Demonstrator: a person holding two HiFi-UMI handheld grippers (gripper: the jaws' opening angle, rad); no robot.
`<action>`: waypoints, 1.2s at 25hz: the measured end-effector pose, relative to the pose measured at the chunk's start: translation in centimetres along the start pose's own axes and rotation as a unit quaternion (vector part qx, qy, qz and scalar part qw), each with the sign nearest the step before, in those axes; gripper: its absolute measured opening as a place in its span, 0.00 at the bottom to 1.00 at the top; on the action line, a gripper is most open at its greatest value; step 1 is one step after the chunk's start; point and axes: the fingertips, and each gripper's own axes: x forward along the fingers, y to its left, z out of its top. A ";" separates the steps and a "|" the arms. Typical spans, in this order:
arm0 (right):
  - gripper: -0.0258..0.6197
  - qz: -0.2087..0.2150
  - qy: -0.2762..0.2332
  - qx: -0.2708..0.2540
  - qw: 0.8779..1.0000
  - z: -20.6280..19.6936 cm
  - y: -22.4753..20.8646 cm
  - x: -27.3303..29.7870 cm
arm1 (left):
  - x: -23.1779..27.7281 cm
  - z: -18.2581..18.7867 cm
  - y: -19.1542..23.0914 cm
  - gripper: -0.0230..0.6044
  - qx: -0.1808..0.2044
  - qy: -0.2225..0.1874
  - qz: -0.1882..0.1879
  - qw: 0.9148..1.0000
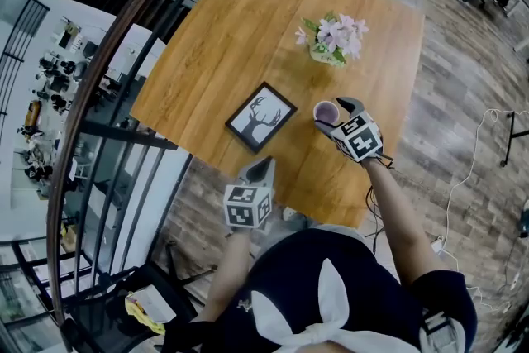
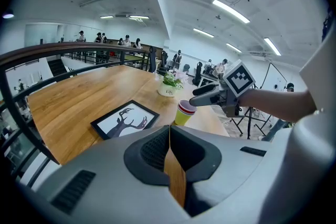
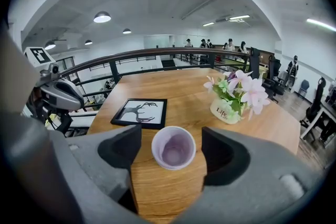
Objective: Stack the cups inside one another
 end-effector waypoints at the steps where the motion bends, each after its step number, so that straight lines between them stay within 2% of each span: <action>1: 0.59 -0.001 -0.004 0.000 1.000 0.2 0.0 -0.2 | 0.0 0.1 0.0 0.07 -0.001 -0.001 0.000 1.000; 6: 0.58 -0.001 -0.036 0.008 0.999 1.5 0.4 -1.9 | -0.1 1.1 -0.6 0.07 0.005 -0.014 -0.006 1.000; 14: 0.46 0.000 -0.089 0.006 0.996 3.9 2.3 -5.3 | -1.2 5.0 -2.6 0.07 0.026 -0.064 -0.021 0.997; 17: 0.38 0.004 -0.100 0.001 0.995 4.5 3.3 -6.5 | -1.8 6.4 -3.3 0.07 0.036 -0.082 -0.024 0.996; 23: 0.28 0.002 -0.114 -0.007 0.993 4.5 5.3 -8.6 | -3.0 7.3 -4.6 0.07 0.050 -0.101 -0.030 0.993; 30: 0.04 0.008 -0.134 0.014 0.991 3.0 7.9 -10.1 | -3.9 7.0 -5.8 0.07 0.054 -0.109 -0.040 0.992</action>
